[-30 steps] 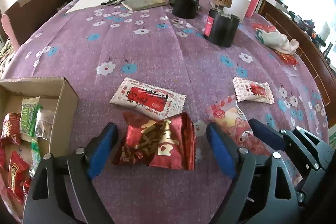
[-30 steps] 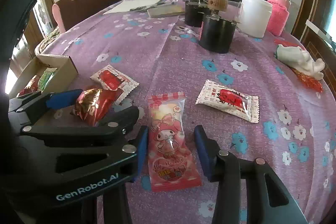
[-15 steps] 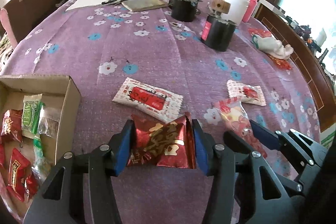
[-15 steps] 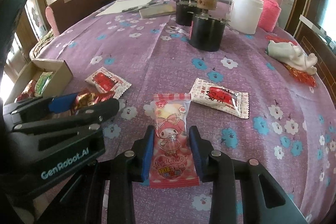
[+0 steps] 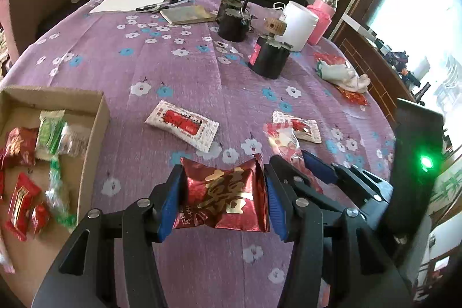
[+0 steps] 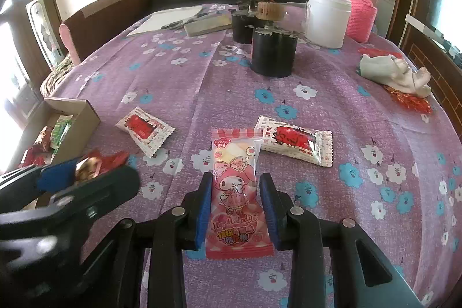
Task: Organize snacks
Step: 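Carry both packets into the cardboard box and open both grippers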
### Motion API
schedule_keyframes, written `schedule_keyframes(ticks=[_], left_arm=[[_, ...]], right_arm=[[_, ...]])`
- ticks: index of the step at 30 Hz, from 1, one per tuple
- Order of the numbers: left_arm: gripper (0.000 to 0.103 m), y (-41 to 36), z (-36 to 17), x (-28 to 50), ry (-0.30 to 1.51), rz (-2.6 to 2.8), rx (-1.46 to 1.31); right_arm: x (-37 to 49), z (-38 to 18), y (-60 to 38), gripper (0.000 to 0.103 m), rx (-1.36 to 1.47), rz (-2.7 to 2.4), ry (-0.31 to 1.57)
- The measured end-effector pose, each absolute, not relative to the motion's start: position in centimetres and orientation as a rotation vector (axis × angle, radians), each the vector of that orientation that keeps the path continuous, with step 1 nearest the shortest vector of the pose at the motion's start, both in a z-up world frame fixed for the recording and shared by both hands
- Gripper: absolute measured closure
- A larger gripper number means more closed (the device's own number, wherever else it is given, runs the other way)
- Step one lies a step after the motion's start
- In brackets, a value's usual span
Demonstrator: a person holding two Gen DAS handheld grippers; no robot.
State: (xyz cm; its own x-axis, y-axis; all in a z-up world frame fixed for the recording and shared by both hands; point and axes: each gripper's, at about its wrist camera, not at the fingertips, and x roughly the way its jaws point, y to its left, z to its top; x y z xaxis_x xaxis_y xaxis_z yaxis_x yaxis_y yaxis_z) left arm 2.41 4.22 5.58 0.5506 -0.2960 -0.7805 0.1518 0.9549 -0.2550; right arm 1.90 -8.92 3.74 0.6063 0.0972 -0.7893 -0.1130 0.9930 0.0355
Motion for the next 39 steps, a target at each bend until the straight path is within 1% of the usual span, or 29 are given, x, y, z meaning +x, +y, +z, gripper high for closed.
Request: schedule_keyframes(ticks=[12, 18, 24, 33, 39], left_arm=[[0.052, 8.0, 7.2, -2.1, 0.906, -0.26, -0.247], [0.051, 9.1, 8.1, -4.6, 0.877, -0.274, -0.255], [0.051, 10.2, 8.5, -7.3, 0.855, -0.293, -0.279], [0.051, 14.8, 8.7, -10.4, 0.828, -0.245, -0.349], [0.051, 18.3, 8.5, -11.6, 0.808, -0.188, -0.392]], right_arm=[[1.0, 4.5, -8.4, 0.069, -0.025, 0.093, 0.88], [-1.8, 6.7, -8.8, 0.069, -0.001, 0.096, 0.837], [-5.0, 8.2, -8.3, 0.069, -0.012, 0.129, 0.832], [-8.5, 9.4, -4.7, 0.069, -0.023, 0.227, 0.845], [-10.0, 10.1, -0.6, 0.07, -0.058, 0.296, 0.836]])
